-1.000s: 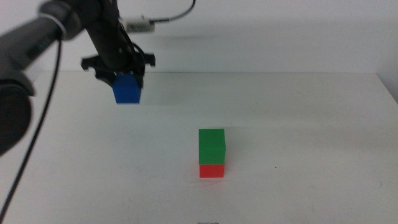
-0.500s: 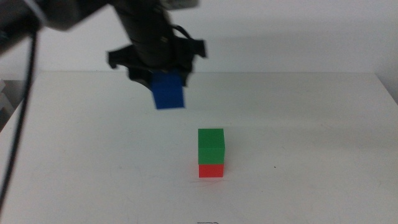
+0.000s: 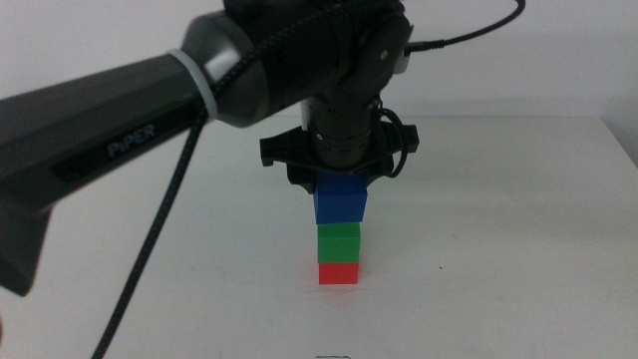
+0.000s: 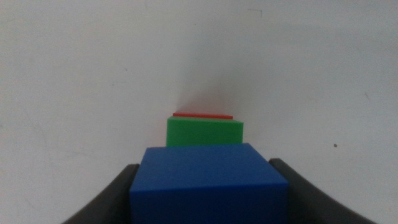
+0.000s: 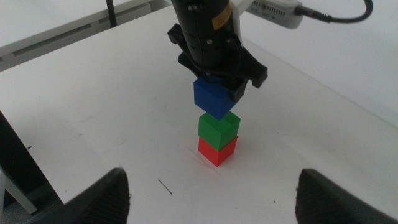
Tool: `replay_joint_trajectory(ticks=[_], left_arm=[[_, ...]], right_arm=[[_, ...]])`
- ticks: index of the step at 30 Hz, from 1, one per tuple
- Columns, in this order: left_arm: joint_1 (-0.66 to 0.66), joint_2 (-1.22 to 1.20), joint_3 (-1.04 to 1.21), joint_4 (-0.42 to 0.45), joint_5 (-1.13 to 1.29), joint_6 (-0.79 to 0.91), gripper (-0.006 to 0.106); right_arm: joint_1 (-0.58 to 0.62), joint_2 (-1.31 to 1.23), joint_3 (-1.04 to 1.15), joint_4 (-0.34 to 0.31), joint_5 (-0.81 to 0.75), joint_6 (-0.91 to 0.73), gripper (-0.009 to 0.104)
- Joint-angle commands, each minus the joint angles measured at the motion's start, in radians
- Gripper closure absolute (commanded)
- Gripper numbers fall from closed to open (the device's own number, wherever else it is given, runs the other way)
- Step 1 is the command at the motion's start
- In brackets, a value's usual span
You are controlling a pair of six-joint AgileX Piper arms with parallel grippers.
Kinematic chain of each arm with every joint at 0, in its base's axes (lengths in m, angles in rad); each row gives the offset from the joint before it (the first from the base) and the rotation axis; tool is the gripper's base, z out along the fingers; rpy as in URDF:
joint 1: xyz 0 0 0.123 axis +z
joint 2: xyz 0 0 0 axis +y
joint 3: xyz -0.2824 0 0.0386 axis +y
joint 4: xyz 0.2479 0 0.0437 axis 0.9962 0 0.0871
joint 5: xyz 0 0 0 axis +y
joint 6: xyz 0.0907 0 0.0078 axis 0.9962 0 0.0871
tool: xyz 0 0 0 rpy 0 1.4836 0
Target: Stack red cubes first, then green, then blue cubes in a specific spot.
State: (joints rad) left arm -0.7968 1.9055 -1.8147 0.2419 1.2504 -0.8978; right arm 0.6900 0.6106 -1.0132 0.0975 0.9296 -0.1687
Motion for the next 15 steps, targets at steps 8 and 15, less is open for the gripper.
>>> replay_joint_trajectory(ticks=[8,15], left_arm=[[-0.009,-0.018,-0.025,0.028,0.020,-0.041,0.102],[-0.007,-0.016,-0.025,0.045,-0.006,-0.041,0.102]], right_arm=[[-0.005,0.005,-0.023,-0.006,-0.077,-0.010,0.014],[-0.005,0.005,-0.023,-0.006,-0.077,-0.010,0.014]])
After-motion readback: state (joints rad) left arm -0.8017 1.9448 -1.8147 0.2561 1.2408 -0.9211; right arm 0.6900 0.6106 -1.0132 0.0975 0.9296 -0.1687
